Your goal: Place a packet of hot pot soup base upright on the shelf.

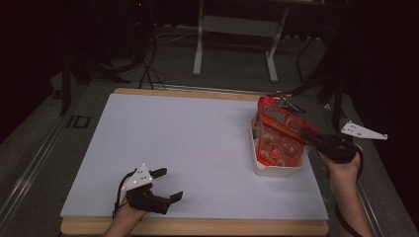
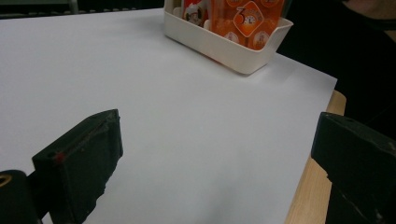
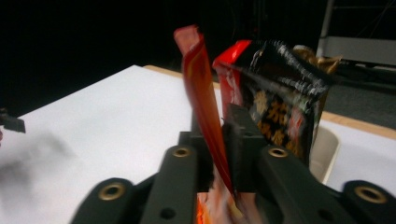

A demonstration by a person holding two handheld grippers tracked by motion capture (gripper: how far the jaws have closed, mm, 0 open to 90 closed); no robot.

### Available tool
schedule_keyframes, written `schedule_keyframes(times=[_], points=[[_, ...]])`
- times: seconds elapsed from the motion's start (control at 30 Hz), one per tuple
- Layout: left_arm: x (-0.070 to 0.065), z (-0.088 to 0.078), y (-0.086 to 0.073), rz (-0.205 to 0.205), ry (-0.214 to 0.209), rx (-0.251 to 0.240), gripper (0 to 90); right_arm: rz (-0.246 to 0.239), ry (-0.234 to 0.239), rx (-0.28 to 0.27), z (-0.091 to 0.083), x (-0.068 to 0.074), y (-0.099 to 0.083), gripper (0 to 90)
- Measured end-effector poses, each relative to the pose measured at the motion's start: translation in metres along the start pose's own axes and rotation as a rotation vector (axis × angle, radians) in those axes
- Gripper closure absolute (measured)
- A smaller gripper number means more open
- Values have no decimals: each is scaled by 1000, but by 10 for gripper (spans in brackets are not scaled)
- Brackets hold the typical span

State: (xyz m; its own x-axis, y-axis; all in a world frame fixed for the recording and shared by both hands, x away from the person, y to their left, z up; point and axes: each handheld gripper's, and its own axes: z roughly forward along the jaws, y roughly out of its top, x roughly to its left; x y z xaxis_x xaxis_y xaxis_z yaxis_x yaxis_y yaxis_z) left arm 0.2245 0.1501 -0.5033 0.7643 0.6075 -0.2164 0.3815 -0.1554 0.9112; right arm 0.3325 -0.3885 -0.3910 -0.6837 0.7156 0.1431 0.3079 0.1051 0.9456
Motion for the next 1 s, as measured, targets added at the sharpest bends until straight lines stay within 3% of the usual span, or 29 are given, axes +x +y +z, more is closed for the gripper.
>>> schedule_keyframes(times=[0.33,0.6,0.8,0.87,1.0], points=[[0,0,-1,-3,-2,-2,29,-26,-24,-70,-9,15,30,566],[0,0,0,-5,0,-8,29,-62,-21,-115,-14,44,60,403],[0,-3,1,-3,4,-15,29,-55,17,-101,-8,60,66,304],[1,-4,1,-7,4,-18,29,-46,55,-95,-2,67,65,252],[1,-4,-1,-5,6,-11,29,-48,87,-89,6,77,60,206]])
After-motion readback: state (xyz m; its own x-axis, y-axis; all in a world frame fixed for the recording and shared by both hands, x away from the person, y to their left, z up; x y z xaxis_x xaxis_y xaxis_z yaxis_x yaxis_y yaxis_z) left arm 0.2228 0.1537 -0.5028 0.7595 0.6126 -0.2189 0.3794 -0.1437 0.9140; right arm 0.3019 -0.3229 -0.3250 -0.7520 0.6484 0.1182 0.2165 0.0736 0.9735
